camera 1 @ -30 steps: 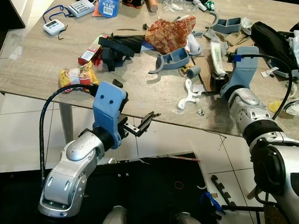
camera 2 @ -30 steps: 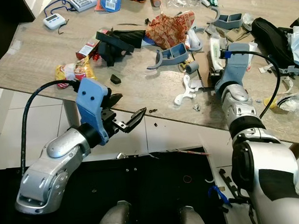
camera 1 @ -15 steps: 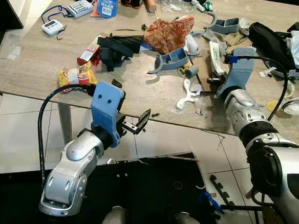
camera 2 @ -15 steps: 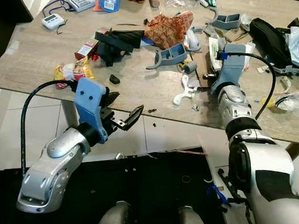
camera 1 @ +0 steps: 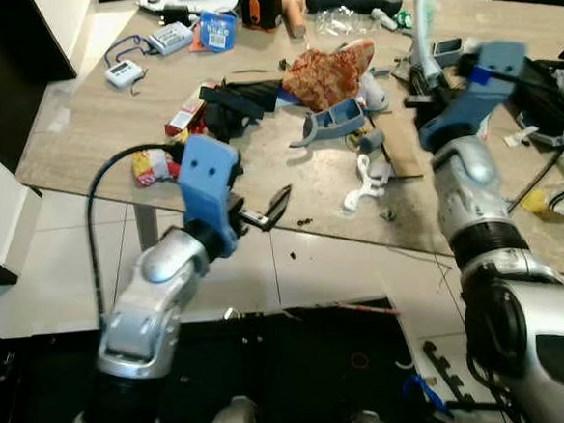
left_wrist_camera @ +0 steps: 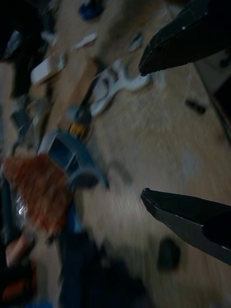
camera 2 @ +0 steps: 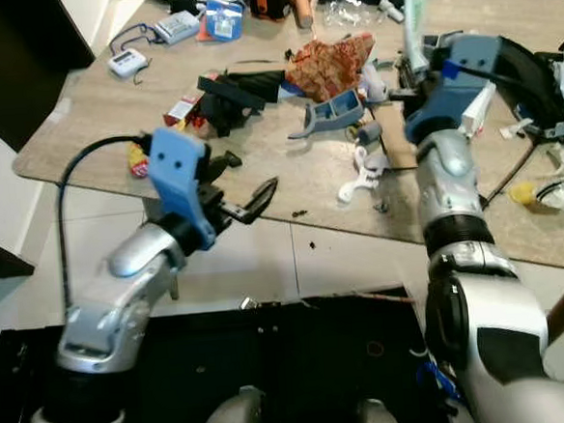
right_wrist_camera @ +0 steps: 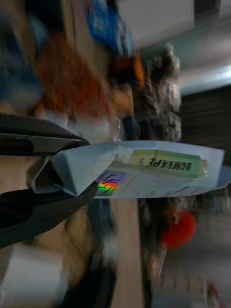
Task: Picking trash to rubbish bin
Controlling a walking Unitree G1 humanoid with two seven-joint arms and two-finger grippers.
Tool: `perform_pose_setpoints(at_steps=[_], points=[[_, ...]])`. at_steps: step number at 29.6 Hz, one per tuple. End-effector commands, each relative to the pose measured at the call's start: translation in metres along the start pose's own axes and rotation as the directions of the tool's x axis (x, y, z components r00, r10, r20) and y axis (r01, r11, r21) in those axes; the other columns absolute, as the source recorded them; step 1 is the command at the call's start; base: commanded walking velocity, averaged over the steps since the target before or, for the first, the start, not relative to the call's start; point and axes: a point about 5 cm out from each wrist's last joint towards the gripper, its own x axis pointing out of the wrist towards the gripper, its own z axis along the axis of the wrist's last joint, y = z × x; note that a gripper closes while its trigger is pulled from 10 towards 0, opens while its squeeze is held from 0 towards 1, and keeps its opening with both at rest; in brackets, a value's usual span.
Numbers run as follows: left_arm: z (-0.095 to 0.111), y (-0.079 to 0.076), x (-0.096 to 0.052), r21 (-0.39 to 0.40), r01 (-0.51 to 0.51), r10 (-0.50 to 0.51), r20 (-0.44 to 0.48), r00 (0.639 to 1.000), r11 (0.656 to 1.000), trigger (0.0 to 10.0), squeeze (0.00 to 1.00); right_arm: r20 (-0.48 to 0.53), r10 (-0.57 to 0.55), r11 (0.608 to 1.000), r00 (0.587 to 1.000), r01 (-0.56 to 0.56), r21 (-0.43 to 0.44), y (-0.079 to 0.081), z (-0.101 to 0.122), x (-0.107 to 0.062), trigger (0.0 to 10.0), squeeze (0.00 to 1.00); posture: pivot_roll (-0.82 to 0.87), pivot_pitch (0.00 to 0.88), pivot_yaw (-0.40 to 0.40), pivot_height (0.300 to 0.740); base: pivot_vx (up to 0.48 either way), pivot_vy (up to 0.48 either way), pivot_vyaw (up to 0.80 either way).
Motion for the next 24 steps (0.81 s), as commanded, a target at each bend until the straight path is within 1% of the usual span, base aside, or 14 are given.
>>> perform_pose_setpoints(at_steps=[1, 2, 3, 4, 6, 8, 9, 10, 13, 14, 16, 18, 22, 24], points=[[-0.008, 0.003, 0.001, 0.039, -0.024, 0.025, -0.028, 0.999, 0.999, 10.0, 0.0, 0.028, -0.036, 0.999, 0.999, 0.036, 0.003, -0.002, 0.001, -0.011, 0.0, 0.0, 0.06, 0.219, 0.031, 0.74, 0.0, 0.0, 0.0], [-0.008, 0.003, 0.001, 0.039, -0.024, 0.025, -0.028, 0.999, 0.999, 10.0, 0.0, 0.028, -0.036, 0.999, 0.999, 0.036, 0.003, -0.002, 0.001, -0.011, 0.0, 0.0, 0.06, 0.219, 0.031, 0.74, 0.0, 0.0, 0.0], [-0.012, 0.016, 0.0, 0.044, -0.135, 0.137, -0.036, 0.99, 0.99, 10.0, 0.0, 0.036, -0.004, 1.0, 0.999, 0.004, -0.009, 0.007, 0.001, -0.023, 0.0, 0.0, 0.02, 0.181, 0.03, 0.74, 0.0, 0.0, 0.0], [-0.012, 0.016, 0.0, 0.044, -0.135, 0.137, -0.036, 0.99, 0.99, 10.0, 0.0, 0.036, -0.004, 1.0, 0.999, 0.004, -0.009, 0.007, 0.001, -0.023, 0.0, 0.0, 0.02, 0.181, 0.03, 0.74, 0.0, 0.0, 0.0], [-0.012, 0.021, 0.0, 0.036, -0.173, 0.175, -0.034, 0.984, 0.984, 10.0, 0.0, 0.039, 0.012, 1.0, 0.999, -0.012, -0.015, 0.01, 0.002, -0.025, 0.0, 0.0, 0.02, 0.181, 0.03, 0.74, 0.0, 0.0, 0.0], [-0.019, 0.031, -0.005, 0.027, -0.247, 0.248, -0.047, 0.968, 0.969, 10.0, 0.0, 0.044, 0.022, 1.0, 0.999, -0.022, -0.015, 0.015, 0.002, -0.029, 0.0, 0.0, -0.02, 0.188, 0.027, 0.74, 0.0, 0.0, 0.0], [-0.019, 0.031, -0.005, 0.027, -0.247, 0.248, -0.047, 0.968, 0.969, 10.0, 0.0, 0.044, 0.022, 1.0, 0.999, -0.022, -0.015, 0.015, 0.002, -0.029, 0.0, 0.0, -0.02, 0.188, 0.027, 0.74, 0.0, 0.0, 0.0], [-0.022, 0.035, -0.007, 0.037, -0.276, 0.278, -0.061, 0.959, 0.96, 10.0, 0.0, 0.041, 0.021, 1.0, 0.999, -0.021, -0.014, 0.015, 0.001, -0.031, 0.0, 0.0, -0.02, 0.163, 0.025, 0.74, 0.0, 0.0, 0.0], [-0.025, 0.042, -0.014, 0.038, -0.356, 0.358, -0.074, 0.931, 0.934, 10.0, 0.0, 0.028, 0.022, 1.0, 0.999, -0.022, -0.001, 0.019, -0.001, -0.041, 0.0, 0.0, -0.02, 0.141, 0.012, 0.74, 0.0, 0.0, 0.0], [-0.025, 0.042, -0.014, 0.038, -0.356, 0.358, -0.074, 0.931, 0.934, 10.0, 0.0, 0.028, 0.022, 1.0, 0.999, -0.022, -0.001, 0.019, -0.001, -0.041, 0.0, 0.0, -0.02, 0.141, 0.012, 0.74, 0.0, 0.0, 0.0], [-0.029, 0.046, -0.018, 0.038, -0.405, 0.407, -0.082, 0.91, 0.913, 10.0, 0.0, -0.004, 0.017, 1.0, 1.0, -0.017, 0.001, 0.021, -0.006, -0.049, 0.0, 0.0, -0.02, 0.139, 0.01, 0.74, 0.0, 0.0, 0.0], [-0.037, 0.047, -0.022, 0.072, -0.432, 0.437, -0.118, 0.891, 0.899, 10.0, 0.0, -0.025, 0.013, 1.0, 1.0, -0.013, 0.005, 0.024, -0.006, -0.055, 0.0, 0.0, -0.04, 0.143, 0.014, 0.74, 0.0, 0.0, 0.0], [-0.041, 0.044, -0.021, 0.079, -0.435, 0.442, -0.127, 0.888, 0.897, 10.0, 0.0, -0.051, 0.014, 1.0, 0.999, -0.014, -0.003, 0.025, -0.005, -0.063, 0.0, 0.0, -0.04, 0.153, 0.017, 0.74, 0.0, 0.0, 0.0], [-0.041, 0.039, -0.018, 0.057, -0.427, 0.43, -0.112, 0.896, 0.903, 10.0, 0.0, -0.074, 0.013, 1.0, 0.997, -0.014, -0.009, 0.027, -0.006, -0.069, 0.0, 0.0, -0.06, 0.156, 0.02, 0.74, 0.0, 0.0, 0.0]])
